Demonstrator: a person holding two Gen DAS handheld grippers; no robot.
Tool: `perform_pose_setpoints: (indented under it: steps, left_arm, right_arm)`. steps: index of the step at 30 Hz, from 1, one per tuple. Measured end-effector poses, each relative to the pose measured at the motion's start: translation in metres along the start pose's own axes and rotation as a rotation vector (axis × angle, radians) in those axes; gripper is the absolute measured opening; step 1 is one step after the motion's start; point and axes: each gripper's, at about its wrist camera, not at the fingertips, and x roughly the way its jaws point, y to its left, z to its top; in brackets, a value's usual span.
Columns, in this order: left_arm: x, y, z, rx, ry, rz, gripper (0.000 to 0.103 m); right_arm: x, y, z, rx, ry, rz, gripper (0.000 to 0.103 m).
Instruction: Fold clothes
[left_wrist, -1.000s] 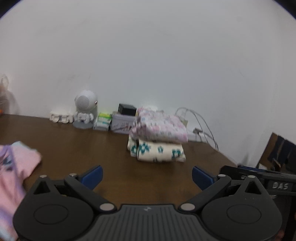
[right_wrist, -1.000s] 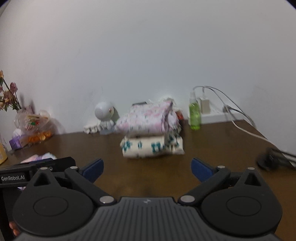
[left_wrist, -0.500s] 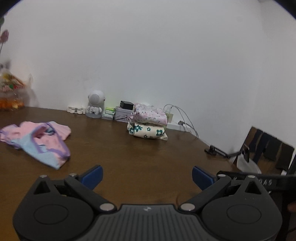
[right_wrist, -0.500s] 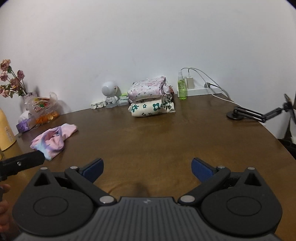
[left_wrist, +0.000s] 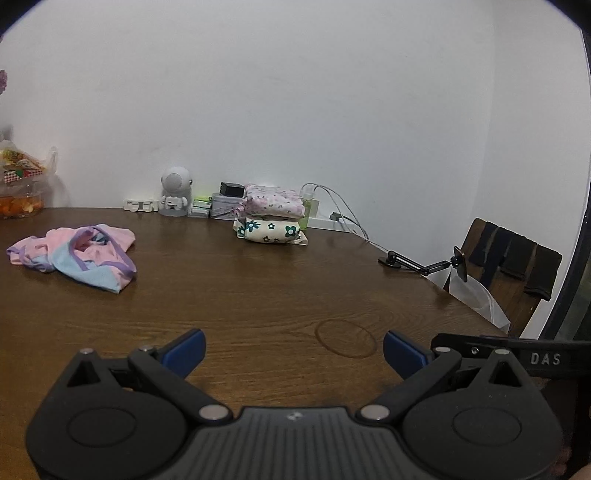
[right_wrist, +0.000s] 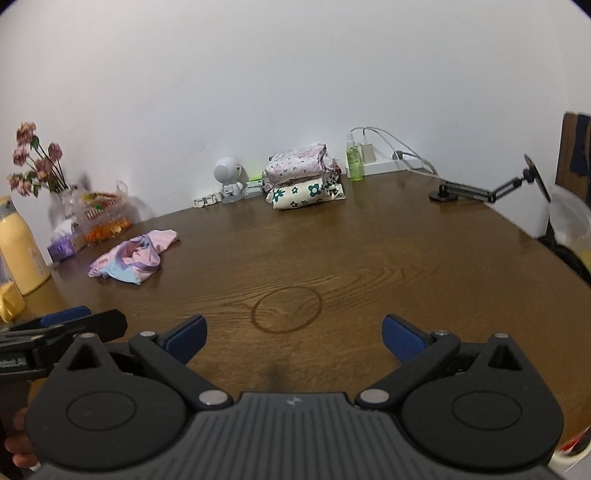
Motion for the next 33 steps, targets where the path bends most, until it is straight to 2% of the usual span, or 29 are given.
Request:
perform_pose_setpoints:
  steps: [10,33]
  left_arm:
    - [-0.01,-0.004,-0.01,-0.005,0.007,0.007,0.103]
    - [-0.018,-0.005,-0.015,0.001,0.011,0.009,0.103]
  right_arm:
    - [-0.011,0.005,-0.012,-0.005,-0.005,-0.001,0.103]
    - [-0.018,0.017,-0.015,-0.04,0.002,-0.006,0.103]
